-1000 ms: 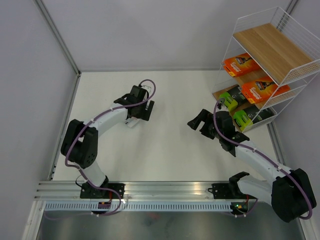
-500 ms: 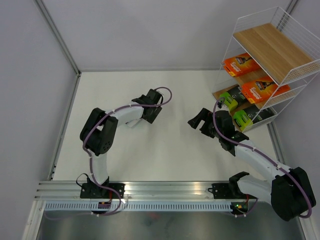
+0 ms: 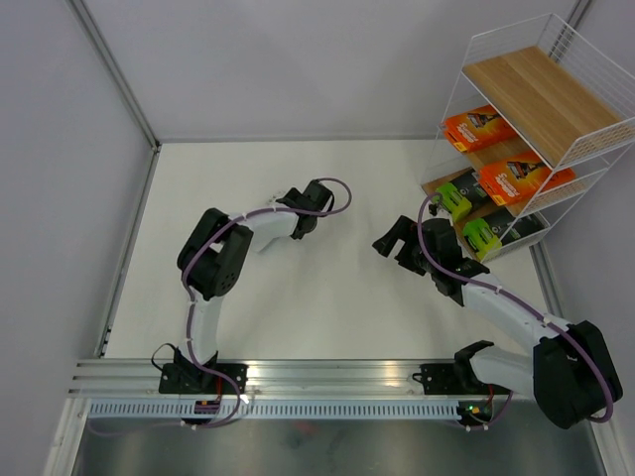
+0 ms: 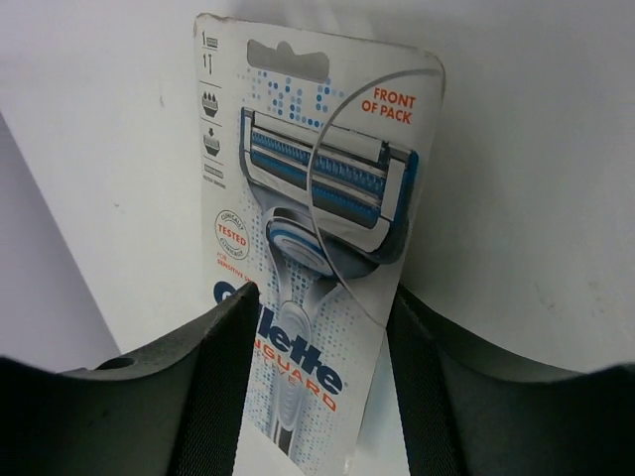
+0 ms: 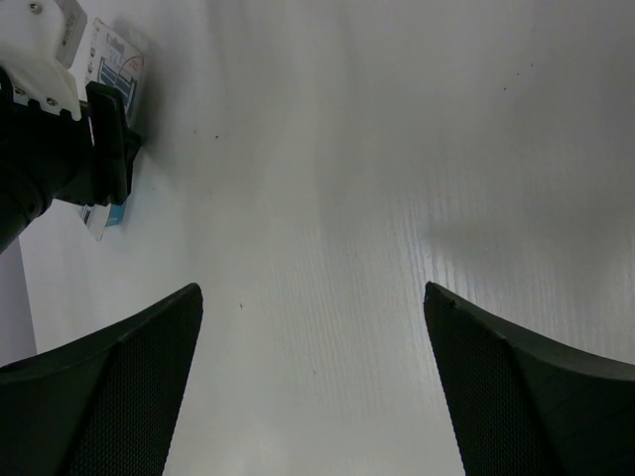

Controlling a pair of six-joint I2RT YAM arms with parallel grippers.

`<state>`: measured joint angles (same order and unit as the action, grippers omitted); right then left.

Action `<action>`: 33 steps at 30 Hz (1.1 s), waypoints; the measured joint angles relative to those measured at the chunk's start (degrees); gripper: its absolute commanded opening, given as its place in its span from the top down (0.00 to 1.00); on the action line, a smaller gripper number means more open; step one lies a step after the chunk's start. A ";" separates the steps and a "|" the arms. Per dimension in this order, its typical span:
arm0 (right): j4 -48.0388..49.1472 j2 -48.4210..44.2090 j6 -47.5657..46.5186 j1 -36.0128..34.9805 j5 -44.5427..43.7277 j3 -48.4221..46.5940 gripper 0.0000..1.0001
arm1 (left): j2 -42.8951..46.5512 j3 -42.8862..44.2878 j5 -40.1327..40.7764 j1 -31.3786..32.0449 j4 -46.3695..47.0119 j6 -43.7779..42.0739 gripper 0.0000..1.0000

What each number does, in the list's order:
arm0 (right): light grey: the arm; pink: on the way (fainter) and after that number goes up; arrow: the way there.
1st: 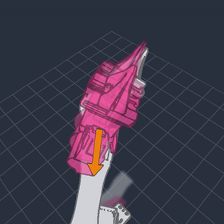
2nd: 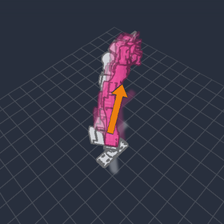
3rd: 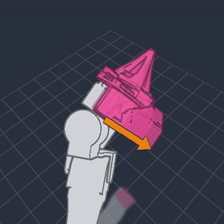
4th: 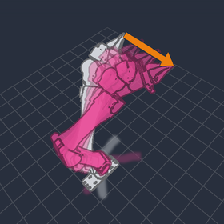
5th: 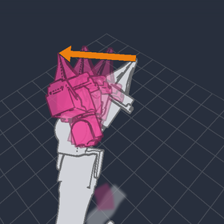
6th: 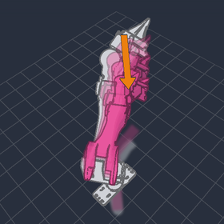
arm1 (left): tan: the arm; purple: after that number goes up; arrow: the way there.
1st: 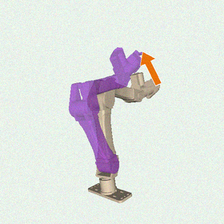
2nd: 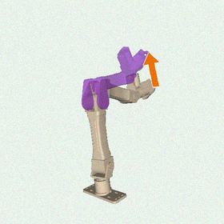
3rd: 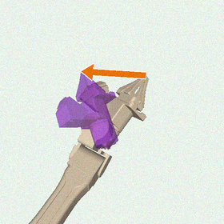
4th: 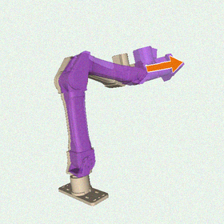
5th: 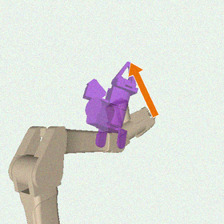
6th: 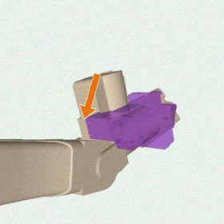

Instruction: Place and organize the shaving razors onto the shelf

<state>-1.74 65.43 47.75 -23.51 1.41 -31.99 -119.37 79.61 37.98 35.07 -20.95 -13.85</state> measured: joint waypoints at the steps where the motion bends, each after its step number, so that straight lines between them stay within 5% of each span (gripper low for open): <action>1: 0.02 0.07 0.00 0.04 0.00 0.00 0.02 | -0.28 -0.02 0.66 0.00 0.09 -0.37 0.47; 6: 0.02 0.22 0.00 0.11 0.02 0.00 0.02 | -1.84 -0.11 2.34 0.00 0.17 -2.08 0.70; 8: 0.02 0.22 0.00 0.11 0.02 0.00 0.02 | -2.47 -0.11 3.45 0.04 0.31 -2.69 0.98; 18: -0.61 0.22 0.00 0.70 0.00 -0.28 0.02 | -0.85 1.49 3.21 -0.13 -4.00 -2.14 0.98; 27: -1.07 -1.64 -0.48 1.14 1.03 -2.67 0.02 | 14.14 6.10 -25.16 -0.42 -12.48 14.19 0.98; 33: 6.54 -2.36 -5.88 2.25 9.33 -2.14 0.02 | 19.50 5.77 -41.35 -0.33 -11.85 22.73 0.98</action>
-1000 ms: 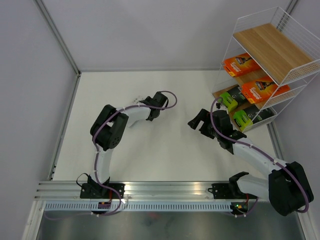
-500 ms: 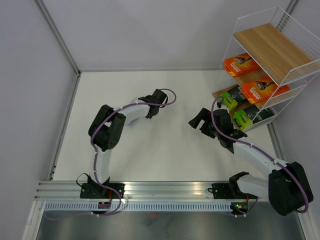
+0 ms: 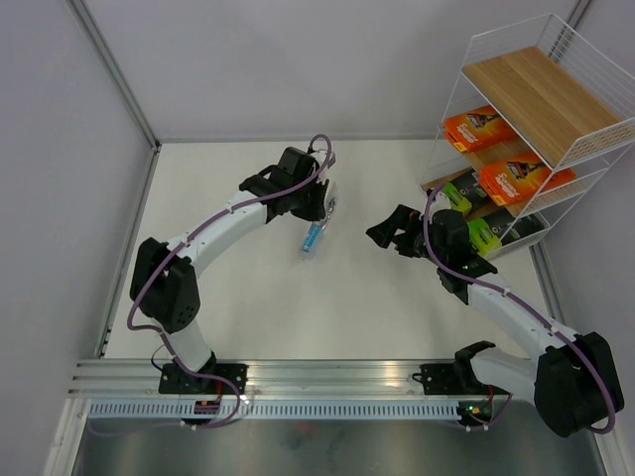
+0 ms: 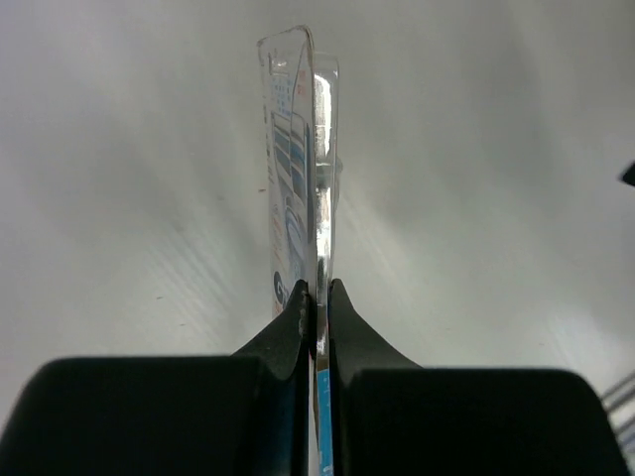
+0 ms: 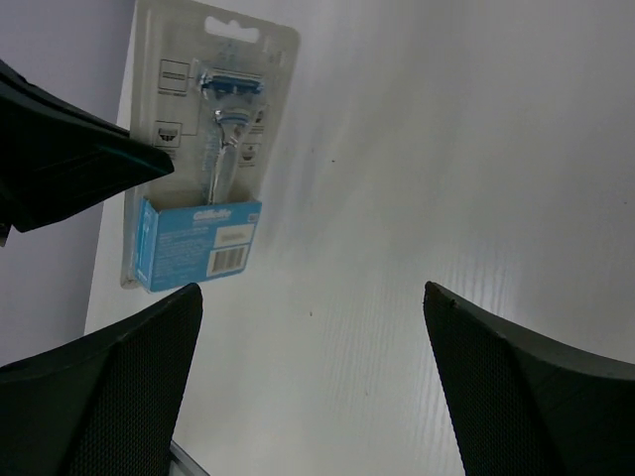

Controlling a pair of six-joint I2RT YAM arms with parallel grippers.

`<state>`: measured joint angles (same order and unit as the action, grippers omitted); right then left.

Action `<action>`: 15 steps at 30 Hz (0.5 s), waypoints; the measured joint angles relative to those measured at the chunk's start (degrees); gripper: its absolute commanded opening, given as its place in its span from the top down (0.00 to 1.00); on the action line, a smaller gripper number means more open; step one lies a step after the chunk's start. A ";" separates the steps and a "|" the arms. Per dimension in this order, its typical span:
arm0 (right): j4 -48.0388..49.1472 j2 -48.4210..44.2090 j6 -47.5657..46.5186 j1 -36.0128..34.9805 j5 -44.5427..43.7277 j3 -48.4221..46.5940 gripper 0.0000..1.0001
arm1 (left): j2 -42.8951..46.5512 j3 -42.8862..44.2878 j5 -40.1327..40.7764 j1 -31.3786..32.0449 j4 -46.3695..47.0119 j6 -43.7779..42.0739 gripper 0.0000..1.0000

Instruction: Place and organize the shaving razors onto the shelf

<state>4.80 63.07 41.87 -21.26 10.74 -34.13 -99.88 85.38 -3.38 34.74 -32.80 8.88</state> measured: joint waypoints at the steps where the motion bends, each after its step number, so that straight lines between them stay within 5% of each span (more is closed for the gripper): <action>1: 0.94 -0.09 -1.11 0.13 1.57 0.02 0.02 | 0.55 -0.44 -2.49 0.00 0.72 1.33 0.98; 15: 11.06 -3.32 -4.24 1.31 14.60 2.82 0.02 | 10.01 -6.38 -27.34 -2.03 19.06 19.93 0.98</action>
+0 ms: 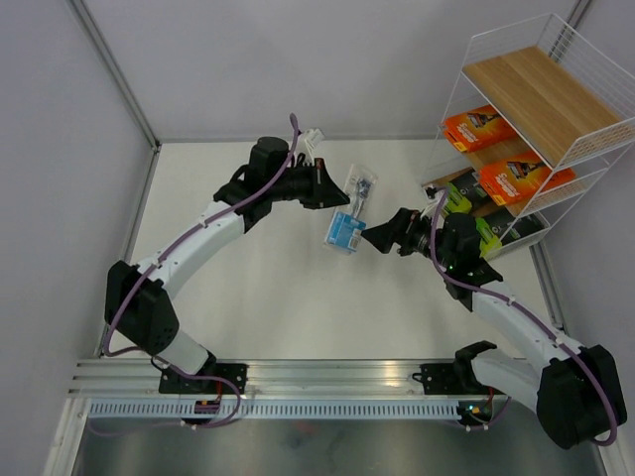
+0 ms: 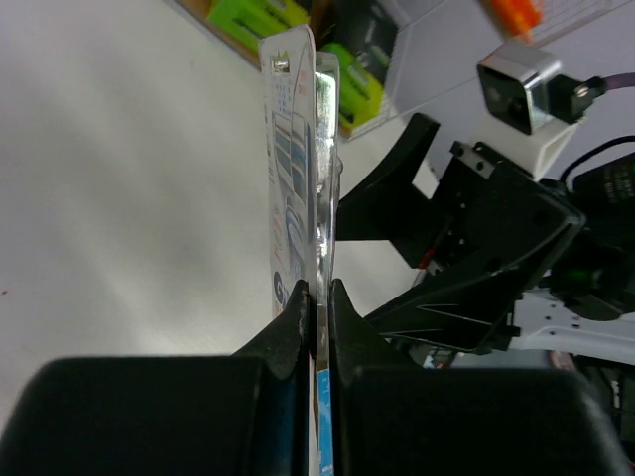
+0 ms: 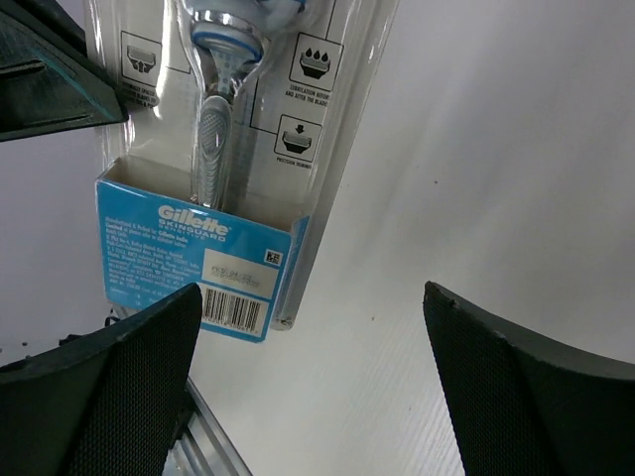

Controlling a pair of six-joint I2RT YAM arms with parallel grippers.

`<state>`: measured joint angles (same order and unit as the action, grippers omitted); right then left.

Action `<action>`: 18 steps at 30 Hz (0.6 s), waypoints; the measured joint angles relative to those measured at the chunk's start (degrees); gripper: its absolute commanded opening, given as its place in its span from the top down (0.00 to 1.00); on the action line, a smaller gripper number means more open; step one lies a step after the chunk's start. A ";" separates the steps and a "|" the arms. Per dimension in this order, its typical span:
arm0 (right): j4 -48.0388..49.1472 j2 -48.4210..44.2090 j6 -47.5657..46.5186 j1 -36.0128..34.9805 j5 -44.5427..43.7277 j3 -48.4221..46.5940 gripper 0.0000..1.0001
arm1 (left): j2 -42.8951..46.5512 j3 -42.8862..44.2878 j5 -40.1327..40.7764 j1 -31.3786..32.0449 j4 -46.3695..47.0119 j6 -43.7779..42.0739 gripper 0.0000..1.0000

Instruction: Place and organize the shaving razors onto the shelf

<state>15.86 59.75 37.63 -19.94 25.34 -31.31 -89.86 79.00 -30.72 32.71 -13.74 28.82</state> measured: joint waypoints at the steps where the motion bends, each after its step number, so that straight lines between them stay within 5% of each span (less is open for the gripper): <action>1: 0.46 -0.37 0.02 0.17 0.48 0.00 0.02 | 0.66 -0.59 -1.40 -0.35 1.70 1.22 0.98; 18: 21.14 0.13 11.82 3.67 8.52 -1.90 0.02 | 5.53 -7.32 -15.15 -2.21 19.50 14.16 0.98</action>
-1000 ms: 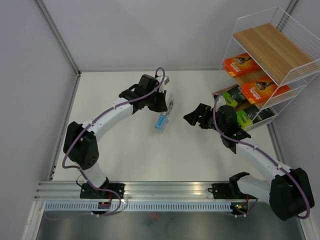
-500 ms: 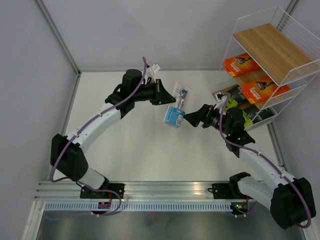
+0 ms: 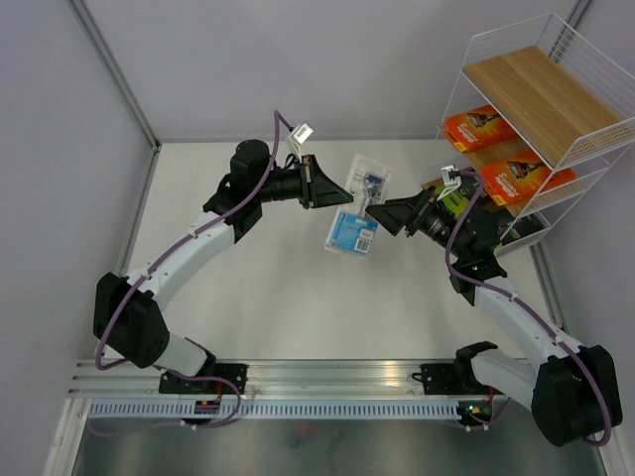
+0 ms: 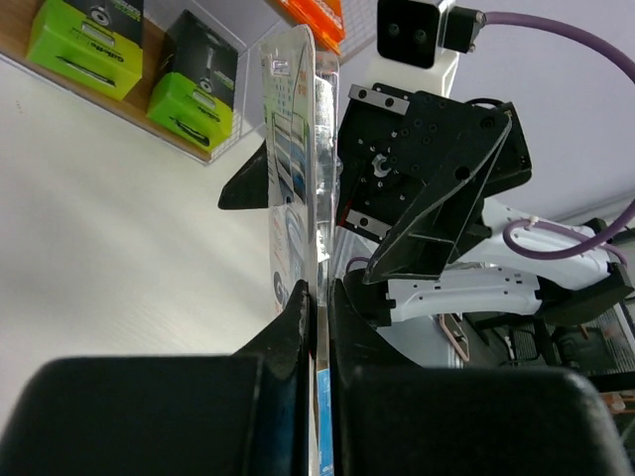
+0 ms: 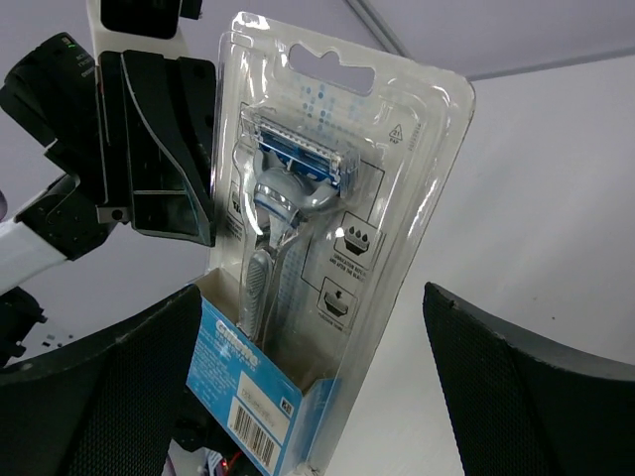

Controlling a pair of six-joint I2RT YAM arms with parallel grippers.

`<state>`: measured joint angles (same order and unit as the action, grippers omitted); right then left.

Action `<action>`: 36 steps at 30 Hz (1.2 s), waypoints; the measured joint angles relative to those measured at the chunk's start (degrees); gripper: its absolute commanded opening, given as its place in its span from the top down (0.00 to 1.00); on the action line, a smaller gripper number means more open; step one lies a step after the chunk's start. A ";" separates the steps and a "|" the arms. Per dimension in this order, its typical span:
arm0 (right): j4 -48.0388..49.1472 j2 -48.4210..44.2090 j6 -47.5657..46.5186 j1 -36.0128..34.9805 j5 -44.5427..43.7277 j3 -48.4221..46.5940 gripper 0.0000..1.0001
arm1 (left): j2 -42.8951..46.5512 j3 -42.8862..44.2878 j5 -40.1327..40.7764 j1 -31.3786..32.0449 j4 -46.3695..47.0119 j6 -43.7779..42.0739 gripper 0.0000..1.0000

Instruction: Place and organize the shaving razors onto the shelf

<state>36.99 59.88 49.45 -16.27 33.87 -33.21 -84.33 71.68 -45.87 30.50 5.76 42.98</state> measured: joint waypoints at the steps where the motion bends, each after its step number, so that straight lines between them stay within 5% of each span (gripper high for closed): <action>1: 0.83 0.35 0.57 0.00 0.48 -0.33 0.02 | 0.15 -0.17 -0.42 0.00 0.63 0.35 0.98; 7: 5.01 2.05 3.26 0.00 2.14 -1.62 0.13 | 0.52 -0.87 -2.49 0.37 5.09 3.06 0.98; 10: 6.80 3.13 4.57 0.00 3.32 -2.03 0.36 | 0.50 -0.90 -3.32 1.11 7.76 4.79 0.98; 18: 7.50 2.51 7.74 -0.20 5.77 -4.24 0.68 | -0.17 -0.66 -2.47 1.33 8.00 3.56 0.96; 23: -3.93 1.05 4.81 -0.72 3.61 -8.85 0.97 | -0.52 3.85 3.76 1.46 -3.41 -3.50 0.57; 24: -7.23 0.92 3.26 -0.74 1.66 -10.08 1.00 | -0.52 5.07 5.46 1.42 -6.38 -4.85 0.43; 29: -21.59 1.20 -2.03 -0.04 -8.28 -15.82 0.99 | -0.15 9.57 15.28 -0.15 -16.50 -10.12 0.14; 36: -35.47 9.66 -7.89 -0.11 -20.00 -36.39 1.00 | 2.71 8.74 25.09 -4.39 -23.37 -12.13 0.09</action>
<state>1.52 69.54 41.56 -16.38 13.87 -69.60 -81.62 80.42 -20.78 26.11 -17.61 30.85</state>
